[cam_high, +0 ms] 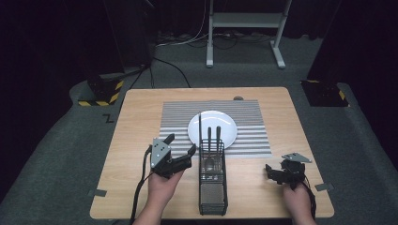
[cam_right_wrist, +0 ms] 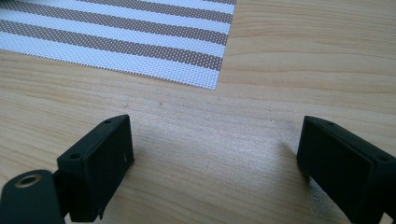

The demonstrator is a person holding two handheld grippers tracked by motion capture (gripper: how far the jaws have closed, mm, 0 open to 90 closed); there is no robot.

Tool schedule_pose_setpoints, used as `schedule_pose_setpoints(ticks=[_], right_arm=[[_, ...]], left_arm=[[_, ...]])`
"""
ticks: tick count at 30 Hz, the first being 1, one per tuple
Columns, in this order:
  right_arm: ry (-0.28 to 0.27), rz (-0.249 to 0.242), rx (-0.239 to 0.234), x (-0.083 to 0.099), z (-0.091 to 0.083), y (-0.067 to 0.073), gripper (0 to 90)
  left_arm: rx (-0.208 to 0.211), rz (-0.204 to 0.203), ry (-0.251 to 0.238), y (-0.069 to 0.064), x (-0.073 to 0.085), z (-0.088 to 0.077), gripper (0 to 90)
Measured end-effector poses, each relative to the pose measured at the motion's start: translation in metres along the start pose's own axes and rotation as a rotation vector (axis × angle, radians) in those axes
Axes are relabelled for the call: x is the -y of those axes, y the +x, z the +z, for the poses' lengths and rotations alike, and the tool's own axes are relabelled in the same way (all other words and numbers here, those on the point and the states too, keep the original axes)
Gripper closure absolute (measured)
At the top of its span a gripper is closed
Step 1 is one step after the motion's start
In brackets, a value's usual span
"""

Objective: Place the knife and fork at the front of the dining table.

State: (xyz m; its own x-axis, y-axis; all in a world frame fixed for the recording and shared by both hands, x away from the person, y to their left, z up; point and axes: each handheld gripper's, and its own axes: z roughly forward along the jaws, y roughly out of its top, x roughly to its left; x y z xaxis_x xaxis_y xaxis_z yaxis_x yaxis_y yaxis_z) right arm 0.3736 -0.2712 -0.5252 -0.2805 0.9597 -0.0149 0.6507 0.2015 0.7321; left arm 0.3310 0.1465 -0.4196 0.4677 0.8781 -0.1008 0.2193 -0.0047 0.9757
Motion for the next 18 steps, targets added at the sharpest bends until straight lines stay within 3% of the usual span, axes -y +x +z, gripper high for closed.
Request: schedule_pose_setpoints(ticks=[10,18], right_arm=[[0.0,0.0,0.0,0.0,0.0,0.0,10.7],[0.0,0.001,-0.001,0.0,0.0,0.0,10.7]], left_arm=[[0.0,0.018,0.01,-0.005,-0.003,0.01,18.2],[0.02,0.01,0.005,-0.01,-0.007,0.015,36.6]])
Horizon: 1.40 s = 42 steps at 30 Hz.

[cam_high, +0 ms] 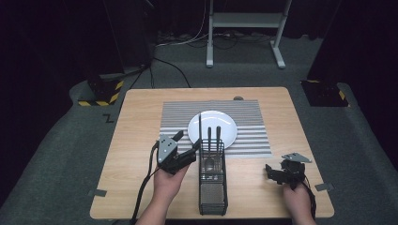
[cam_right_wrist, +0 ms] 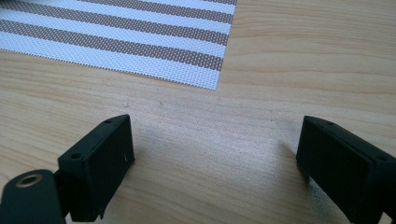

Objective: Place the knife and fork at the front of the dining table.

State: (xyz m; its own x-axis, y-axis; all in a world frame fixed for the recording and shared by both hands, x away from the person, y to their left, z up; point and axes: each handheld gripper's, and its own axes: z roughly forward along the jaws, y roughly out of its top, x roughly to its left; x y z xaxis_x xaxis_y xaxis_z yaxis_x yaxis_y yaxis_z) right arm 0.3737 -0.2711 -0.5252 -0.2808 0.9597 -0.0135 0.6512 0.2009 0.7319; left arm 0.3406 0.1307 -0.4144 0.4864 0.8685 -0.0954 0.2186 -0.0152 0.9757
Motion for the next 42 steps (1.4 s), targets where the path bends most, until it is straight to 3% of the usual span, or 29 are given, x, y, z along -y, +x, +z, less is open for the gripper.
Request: schedule_pose_setpoints(ticks=[7,13,19,22,26,29,35,37,42], right_arm=[[0.0,0.0,0.0,0.0,0.0,0.0,10.7],[0.001,-0.002,-0.001,0.0,0.0,0.0,10.7],[0.0,-0.006,-0.002,0.0,0.0,0.0,10.7],[0.0,-0.009,-0.005,-0.001,0.001,0.0,10.8],[0.0,-0.01,-0.005,-0.001,0.0,0.0,10.8],[0.0,-0.009,-0.005,-0.001,0.001,0.0,10.8],[0.0,-0.009,-0.005,-0.001,0.001,0.0,10.8],[0.0,-0.009,-0.006,-0.001,0.001,0.0,10.8],[0.0,-0.011,-0.009,-0.001,0.001,0.0,10.8]], left_arm=[[-0.017,0.004,0.001,-0.002,0.002,0.007,37.1],[-0.033,0.006,-0.024,-0.004,0.003,0.012,30.7],[-0.03,-0.011,-0.001,-0.008,0.001,0.02,26.6],[-0.03,-0.019,0.003,-0.011,0.001,0.024,29.2],[-0.05,-0.014,0.008,-0.012,0.002,0.027,48.2],[-0.059,-0.006,0.003,-0.014,0.003,0.028,54.5],[-0.062,0.004,0.023,-0.017,0.007,0.034,60.8],[-0.055,-0.017,0.028,-0.015,0.009,0.037,64.7],[-0.047,-0.022,0.026,-0.016,0.01,0.039,69.3]])
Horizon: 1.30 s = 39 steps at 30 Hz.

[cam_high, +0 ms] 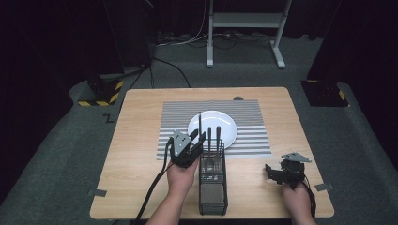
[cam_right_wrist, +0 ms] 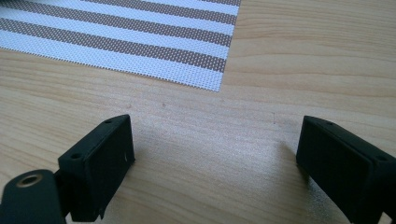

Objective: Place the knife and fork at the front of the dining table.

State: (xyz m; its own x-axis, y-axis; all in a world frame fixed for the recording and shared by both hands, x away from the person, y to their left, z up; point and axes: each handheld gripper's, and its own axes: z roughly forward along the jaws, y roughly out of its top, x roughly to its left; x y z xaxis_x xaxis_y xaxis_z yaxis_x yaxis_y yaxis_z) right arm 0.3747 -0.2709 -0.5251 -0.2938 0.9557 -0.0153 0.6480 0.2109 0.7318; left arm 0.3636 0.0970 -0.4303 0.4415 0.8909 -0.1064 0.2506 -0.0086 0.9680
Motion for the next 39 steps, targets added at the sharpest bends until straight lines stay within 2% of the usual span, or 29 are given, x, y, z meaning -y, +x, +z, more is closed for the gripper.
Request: schedule_pose_setpoints(ticks=[4,5,6,14,23,28,39], right_arm=[[0.0,0.0,0.0,0.0,0.0,0.0,10.8],[0.0,0.0,0.0,0.0,0.0,0.0,10.8],[0.0,0.0,0.0,0.0,0.0,0.0,10.8],[0.0,-0.001,-0.001,0.0,0.0,0.0,10.9],[0.0,-0.001,-0.001,0.0,0.0,0.0,10.9],[0.0,-0.002,-0.001,0.0,0.0,0.0,10.9],[0.0,0.0,-0.002,0.0,0.0,0.0,10.8]], left_arm=[[-0.016,0.003,-0.008,-0.003,0.0,-0.001,74.4],[-0.019,-0.016,-0.012,-0.003,0.001,-0.002,78.1],[-0.019,-0.016,-0.012,-0.003,0.001,-0.002,78.9],[-0.026,-0.016,-0.019,-0.004,0.001,-0.004,79.7],[-0.012,-0.007,-0.045,-0.017,0.002,-0.01,81.4],[-0.016,0.016,-0.058,-0.022,0.003,-0.016,81.7],[-0.014,-0.005,-0.086,-0.022,0.003,-0.023,82.3]])
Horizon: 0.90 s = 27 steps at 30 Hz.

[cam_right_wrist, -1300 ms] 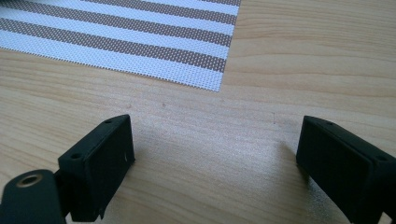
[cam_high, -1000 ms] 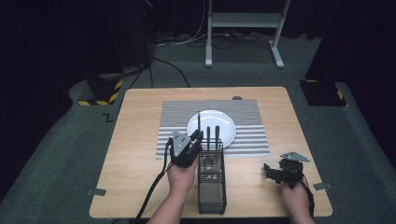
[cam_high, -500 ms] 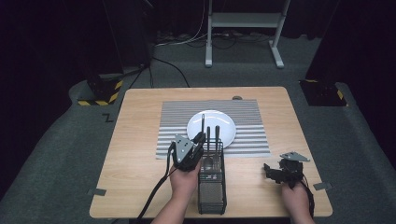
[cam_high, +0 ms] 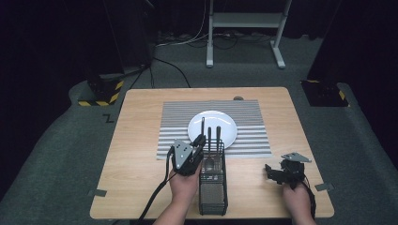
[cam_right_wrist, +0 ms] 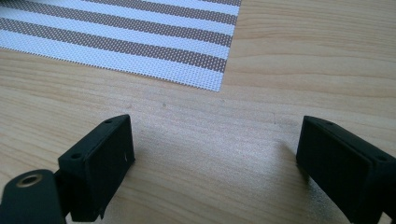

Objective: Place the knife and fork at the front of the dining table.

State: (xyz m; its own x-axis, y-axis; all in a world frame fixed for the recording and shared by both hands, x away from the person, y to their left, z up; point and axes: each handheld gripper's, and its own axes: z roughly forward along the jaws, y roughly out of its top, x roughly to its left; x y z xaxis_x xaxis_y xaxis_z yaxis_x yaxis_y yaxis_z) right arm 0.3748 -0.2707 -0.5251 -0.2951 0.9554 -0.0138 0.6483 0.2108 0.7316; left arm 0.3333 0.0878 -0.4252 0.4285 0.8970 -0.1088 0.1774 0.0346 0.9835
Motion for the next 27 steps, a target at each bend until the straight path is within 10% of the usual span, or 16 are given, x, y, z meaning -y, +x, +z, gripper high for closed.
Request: schedule_pose_setpoints(ticks=[27], right_arm=[[0.0,0.0,0.0,0.0,0.0,0.0,10.8]], left_arm=[[0.104,0.028,-0.198,-0.012,-0.049,-0.026,82.7]])
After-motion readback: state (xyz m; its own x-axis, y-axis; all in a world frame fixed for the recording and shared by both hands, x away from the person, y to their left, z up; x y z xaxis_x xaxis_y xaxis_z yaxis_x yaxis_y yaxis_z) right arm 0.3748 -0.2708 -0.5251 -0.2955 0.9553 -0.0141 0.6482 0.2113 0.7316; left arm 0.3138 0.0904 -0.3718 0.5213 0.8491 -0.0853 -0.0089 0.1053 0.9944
